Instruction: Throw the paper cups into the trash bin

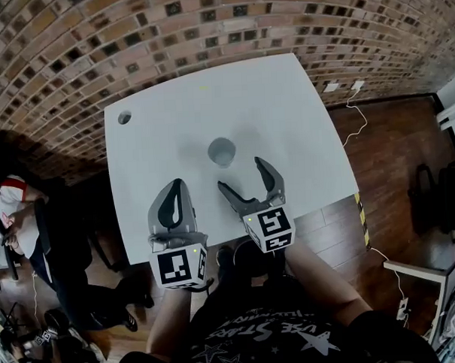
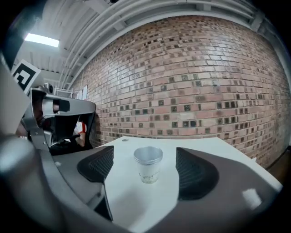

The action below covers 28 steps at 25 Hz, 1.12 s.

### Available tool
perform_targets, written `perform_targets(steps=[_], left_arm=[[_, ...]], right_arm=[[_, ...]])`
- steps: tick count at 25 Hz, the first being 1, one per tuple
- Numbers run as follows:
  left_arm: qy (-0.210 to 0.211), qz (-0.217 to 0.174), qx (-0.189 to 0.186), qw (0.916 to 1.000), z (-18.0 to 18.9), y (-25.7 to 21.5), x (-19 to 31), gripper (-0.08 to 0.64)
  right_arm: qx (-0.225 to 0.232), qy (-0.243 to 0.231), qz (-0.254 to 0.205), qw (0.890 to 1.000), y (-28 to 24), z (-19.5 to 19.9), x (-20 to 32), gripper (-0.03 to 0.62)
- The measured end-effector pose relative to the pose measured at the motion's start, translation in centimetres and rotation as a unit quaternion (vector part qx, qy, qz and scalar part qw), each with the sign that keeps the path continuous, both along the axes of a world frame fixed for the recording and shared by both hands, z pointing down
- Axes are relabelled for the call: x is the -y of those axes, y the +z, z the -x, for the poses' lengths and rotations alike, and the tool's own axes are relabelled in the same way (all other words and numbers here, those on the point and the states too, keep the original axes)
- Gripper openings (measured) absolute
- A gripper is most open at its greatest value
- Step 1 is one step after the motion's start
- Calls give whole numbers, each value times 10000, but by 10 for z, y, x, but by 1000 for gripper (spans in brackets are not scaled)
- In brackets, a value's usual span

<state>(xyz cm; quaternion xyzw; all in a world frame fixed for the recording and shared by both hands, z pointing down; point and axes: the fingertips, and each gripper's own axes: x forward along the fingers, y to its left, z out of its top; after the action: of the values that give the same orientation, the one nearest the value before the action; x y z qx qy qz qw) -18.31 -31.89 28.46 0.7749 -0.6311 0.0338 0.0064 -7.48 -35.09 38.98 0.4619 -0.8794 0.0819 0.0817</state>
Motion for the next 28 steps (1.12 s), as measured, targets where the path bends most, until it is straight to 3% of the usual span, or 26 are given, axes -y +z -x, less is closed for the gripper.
perform_targets(steps=[8, 17, 28], left_arm=[[-45, 195, -37, 9998, 13, 19, 18, 5], [-55, 332, -85, 9994, 19, 33, 34, 5], [-376, 388, -19, 9985, 45, 36, 35, 5]], right_arm=[[-427, -225, 455, 9978, 48, 29, 34, 445], [-609, -266, 437, 9968, 59, 43, 56, 446], [-653, -165, 305, 9973, 70, 47, 70, 446]])
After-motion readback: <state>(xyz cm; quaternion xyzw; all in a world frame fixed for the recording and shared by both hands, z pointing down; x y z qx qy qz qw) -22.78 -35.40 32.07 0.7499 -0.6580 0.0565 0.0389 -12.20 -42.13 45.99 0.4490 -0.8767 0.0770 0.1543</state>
